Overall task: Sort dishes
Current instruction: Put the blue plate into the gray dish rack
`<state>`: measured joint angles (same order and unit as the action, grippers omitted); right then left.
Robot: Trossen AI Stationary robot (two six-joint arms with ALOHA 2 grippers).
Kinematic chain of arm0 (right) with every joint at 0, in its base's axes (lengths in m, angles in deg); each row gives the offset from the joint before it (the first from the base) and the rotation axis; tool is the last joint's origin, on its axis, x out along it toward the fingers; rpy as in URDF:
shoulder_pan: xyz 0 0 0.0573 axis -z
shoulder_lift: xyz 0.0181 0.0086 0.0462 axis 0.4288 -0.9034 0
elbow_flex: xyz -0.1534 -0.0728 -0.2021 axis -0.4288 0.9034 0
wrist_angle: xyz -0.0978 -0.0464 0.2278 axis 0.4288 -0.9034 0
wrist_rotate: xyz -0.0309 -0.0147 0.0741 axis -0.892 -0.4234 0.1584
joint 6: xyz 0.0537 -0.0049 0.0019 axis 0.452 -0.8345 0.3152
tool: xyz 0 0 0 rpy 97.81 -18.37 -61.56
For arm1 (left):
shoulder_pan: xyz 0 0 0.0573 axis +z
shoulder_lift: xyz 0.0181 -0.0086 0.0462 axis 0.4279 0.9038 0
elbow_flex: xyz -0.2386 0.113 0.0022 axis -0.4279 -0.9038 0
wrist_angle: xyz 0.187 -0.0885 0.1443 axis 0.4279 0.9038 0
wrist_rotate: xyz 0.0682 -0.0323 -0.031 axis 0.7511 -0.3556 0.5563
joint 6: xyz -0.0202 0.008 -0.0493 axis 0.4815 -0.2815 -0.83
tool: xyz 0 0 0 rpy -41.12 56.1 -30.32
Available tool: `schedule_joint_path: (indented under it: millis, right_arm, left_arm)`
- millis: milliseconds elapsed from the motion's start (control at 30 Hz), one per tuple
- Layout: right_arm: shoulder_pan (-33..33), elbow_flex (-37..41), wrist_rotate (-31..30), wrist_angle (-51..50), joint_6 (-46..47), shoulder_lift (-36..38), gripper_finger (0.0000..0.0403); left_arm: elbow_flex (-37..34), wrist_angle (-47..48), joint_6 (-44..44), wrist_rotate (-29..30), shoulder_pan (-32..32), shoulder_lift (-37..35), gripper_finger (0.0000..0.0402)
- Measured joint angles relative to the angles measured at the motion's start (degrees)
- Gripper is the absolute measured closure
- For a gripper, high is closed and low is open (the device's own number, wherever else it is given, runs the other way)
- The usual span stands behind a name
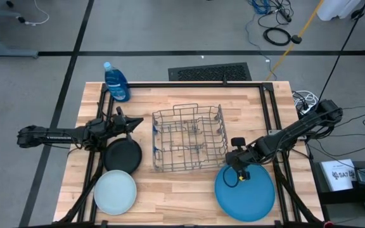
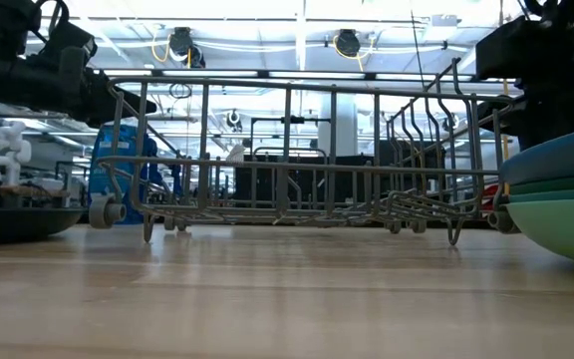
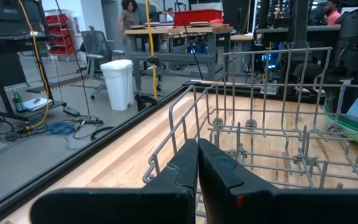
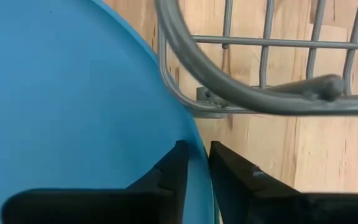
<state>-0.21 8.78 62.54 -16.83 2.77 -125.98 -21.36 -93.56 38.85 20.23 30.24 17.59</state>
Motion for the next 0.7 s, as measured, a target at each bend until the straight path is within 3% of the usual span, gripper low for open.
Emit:
schedule_joint_path:
  millis: [233,433,700]
  right_arm:
    - [0.0,0.0,0.3,-0.1,-1.4,0.0,0.0397]
    - [0.0,-0.3,1.0,-1.4,-1.5,0.0,0.04]
    - [0.0,-6.3,1.2,-12.4,-2.5,1.1,0.0402]
  left_arm:
    - [0.0,0.0,0.0,0.0,0.0,0.0,0.0388]
    - [0.0,0.0,0.0,0.0,0.0,0.0,0.0388]
    - [0.0,0.0,0.0,-0.4,0.0,0.0,0.0388]
